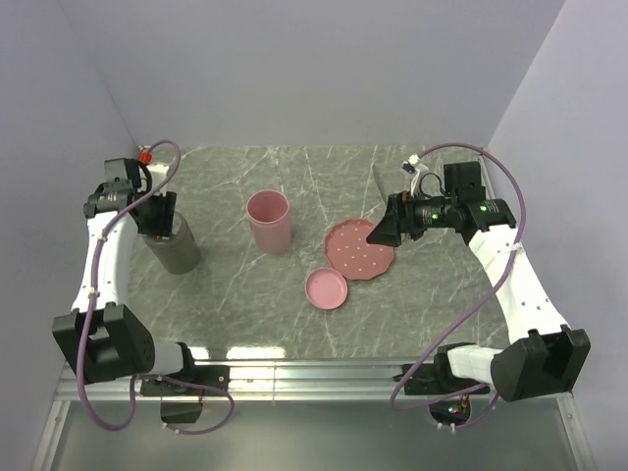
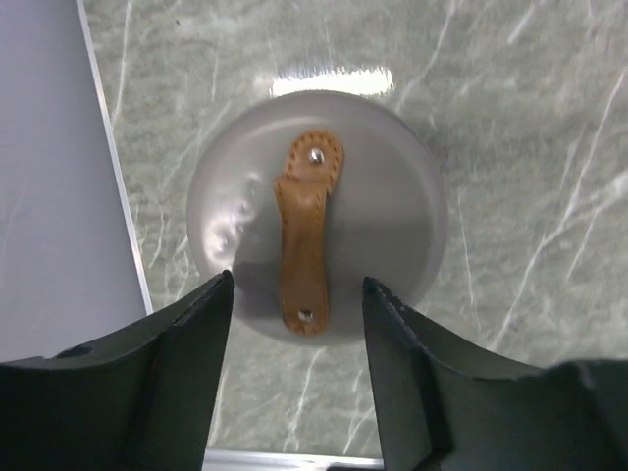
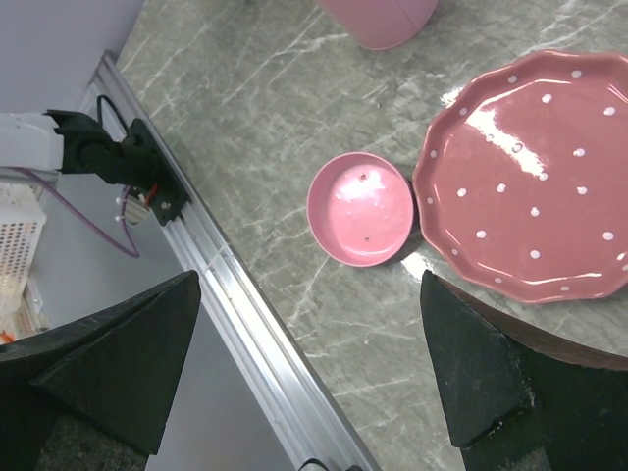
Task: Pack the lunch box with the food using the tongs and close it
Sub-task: Move the lunch box, then pick up the lid of the lunch box with the right arm
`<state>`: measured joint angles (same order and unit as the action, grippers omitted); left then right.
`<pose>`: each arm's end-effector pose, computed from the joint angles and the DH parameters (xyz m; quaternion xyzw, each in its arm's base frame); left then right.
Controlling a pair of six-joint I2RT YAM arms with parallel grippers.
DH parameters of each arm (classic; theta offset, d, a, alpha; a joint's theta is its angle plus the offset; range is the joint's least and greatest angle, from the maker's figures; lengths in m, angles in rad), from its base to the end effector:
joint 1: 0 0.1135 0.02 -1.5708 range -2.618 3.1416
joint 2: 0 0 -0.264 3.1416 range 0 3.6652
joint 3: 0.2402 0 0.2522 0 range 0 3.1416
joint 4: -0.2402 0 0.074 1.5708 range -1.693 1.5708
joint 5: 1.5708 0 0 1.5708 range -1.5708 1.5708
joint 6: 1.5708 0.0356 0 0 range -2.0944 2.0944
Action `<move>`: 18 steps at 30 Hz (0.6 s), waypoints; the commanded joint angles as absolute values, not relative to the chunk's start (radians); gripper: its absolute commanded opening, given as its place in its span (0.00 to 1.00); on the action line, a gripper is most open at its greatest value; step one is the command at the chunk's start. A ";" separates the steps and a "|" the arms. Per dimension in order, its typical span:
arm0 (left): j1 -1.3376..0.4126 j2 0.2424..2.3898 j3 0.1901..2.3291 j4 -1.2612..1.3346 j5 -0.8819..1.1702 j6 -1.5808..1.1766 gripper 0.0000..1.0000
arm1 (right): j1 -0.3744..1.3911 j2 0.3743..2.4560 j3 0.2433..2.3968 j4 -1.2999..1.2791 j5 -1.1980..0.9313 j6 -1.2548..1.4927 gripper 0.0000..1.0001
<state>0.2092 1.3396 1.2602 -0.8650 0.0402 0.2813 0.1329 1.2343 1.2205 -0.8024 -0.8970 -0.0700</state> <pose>0.2670 0.0552 0.3221 0.0405 0.9503 0.0562 0.3035 0.2387 0.0600 0.3492 -0.2438 0.8172 0.4134 0.3191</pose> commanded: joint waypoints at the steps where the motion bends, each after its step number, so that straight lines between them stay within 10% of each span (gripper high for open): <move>1: 0.213 1.338 1.340 -0.945 0.066 0.296 0.64 | 0.135 1.224 1.238 -0.807 -0.871 -0.112 1.00; 6: 0.213 1.324 1.449 -0.979 0.150 0.305 0.86 | 0.242 1.232 1.227 -0.868 -0.683 -0.237 1.00; 18: 0.213 1.235 1.486 -0.942 0.547 0.197 0.99 | 0.679 1.242 1.020 -0.646 -0.384 -0.434 0.99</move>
<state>0.2100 1.2675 1.4555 -0.9661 0.3737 0.2657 0.5873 1.2354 1.0245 -0.7540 -0.4782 -0.3626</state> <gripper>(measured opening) 0.993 0.995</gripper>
